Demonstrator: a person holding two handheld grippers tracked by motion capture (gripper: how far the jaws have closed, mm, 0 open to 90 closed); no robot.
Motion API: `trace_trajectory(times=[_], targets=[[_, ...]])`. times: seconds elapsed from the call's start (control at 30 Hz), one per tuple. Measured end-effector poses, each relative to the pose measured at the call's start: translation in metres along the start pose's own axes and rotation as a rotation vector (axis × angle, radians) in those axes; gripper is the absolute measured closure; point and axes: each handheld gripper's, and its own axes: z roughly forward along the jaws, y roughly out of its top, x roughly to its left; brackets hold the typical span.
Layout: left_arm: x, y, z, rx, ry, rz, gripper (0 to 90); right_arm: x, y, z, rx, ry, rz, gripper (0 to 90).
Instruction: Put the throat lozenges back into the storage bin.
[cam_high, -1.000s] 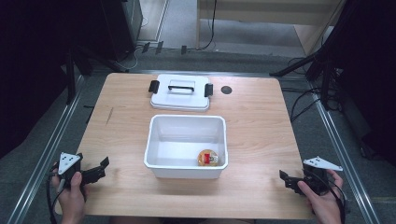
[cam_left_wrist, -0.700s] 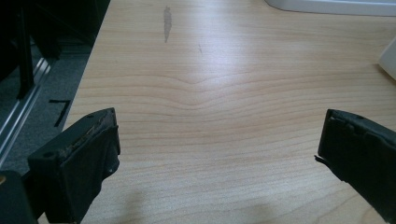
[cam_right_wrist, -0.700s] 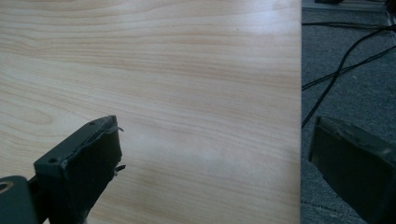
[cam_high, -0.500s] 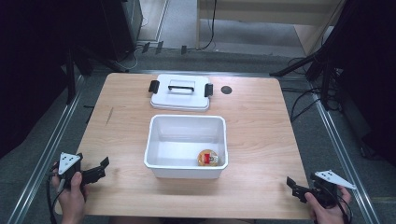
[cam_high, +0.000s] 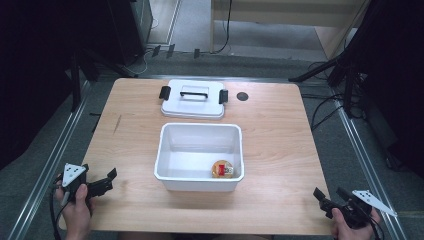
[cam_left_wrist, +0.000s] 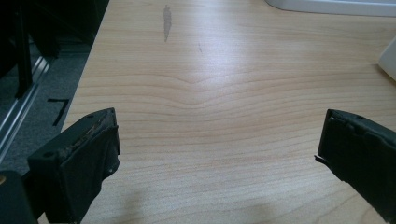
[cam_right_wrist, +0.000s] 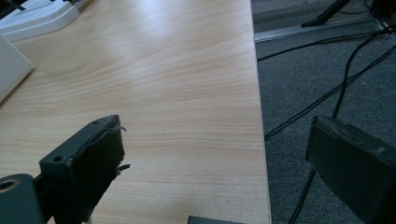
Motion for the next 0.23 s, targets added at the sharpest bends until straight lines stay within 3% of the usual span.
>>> trace_trajectory(times=[0.23], targets=[[0.0014,0.0000,-0.0002,-0.002,-0.003,-0.009,0.0,0.0044,-0.0001,0.0030,0.020,-0.031,-0.035,4.9]])
